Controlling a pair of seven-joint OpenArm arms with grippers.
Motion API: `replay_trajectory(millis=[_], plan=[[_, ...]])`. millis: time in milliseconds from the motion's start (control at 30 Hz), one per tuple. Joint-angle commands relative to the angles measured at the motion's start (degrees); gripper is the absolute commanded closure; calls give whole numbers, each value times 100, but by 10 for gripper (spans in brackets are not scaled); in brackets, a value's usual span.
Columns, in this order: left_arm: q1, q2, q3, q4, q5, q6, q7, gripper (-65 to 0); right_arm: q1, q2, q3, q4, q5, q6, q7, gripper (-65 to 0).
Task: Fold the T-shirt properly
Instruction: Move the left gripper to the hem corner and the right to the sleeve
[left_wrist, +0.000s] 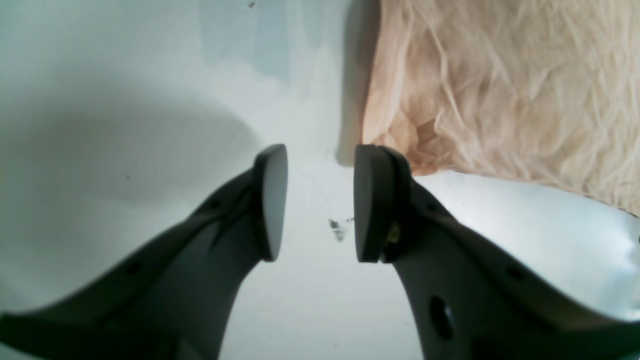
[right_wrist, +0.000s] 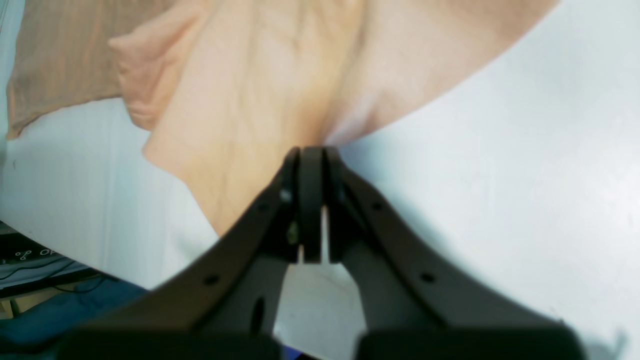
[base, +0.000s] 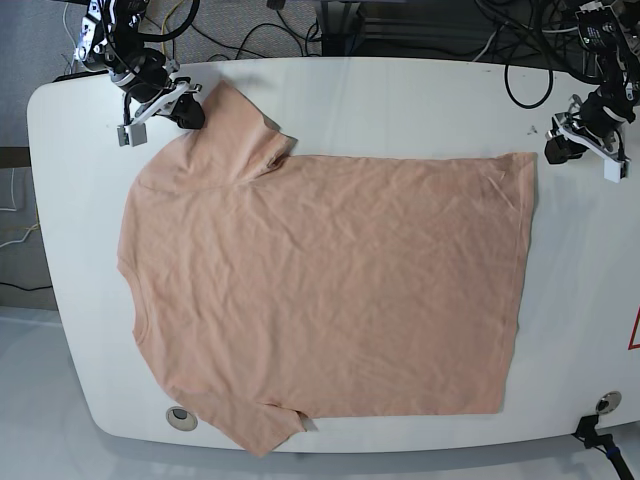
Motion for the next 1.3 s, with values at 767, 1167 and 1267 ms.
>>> replay_trajectory(millis=[767, 1167, 1267], plan=[[-146, -38, 150, -18, -30, -7, -165, -193, 5, 68, -32, 62, 3, -12, -169, 0], [-40, -22, 178, -18, -34, 14, -153, -173, -3, 115, -37, 56, -3, -13, -193, 0], [-42, -5, 210, -64, -2, 21, -182, -50, 0, 141, -47, 64, -42, 8, -238, 0]])
